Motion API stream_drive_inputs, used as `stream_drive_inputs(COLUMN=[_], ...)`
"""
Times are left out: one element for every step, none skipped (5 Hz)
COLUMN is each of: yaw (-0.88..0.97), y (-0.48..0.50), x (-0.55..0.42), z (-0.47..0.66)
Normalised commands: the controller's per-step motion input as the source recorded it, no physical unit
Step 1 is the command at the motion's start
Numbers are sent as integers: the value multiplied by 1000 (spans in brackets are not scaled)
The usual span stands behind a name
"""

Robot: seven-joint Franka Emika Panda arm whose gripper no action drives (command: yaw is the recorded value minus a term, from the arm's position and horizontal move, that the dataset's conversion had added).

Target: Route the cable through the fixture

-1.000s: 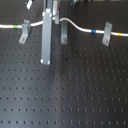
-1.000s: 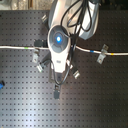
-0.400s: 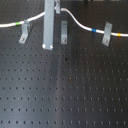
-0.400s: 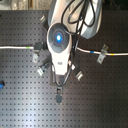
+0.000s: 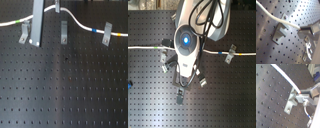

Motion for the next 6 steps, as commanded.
stream_drive_inputs(yaw=[0, 0, 0, 577, 649, 743], y=[-25, -24, 0, 104, 40, 21], x=[-7, -55, 0, 34, 15, 12], z=[-7, 567, 39, 139, 233, 231])
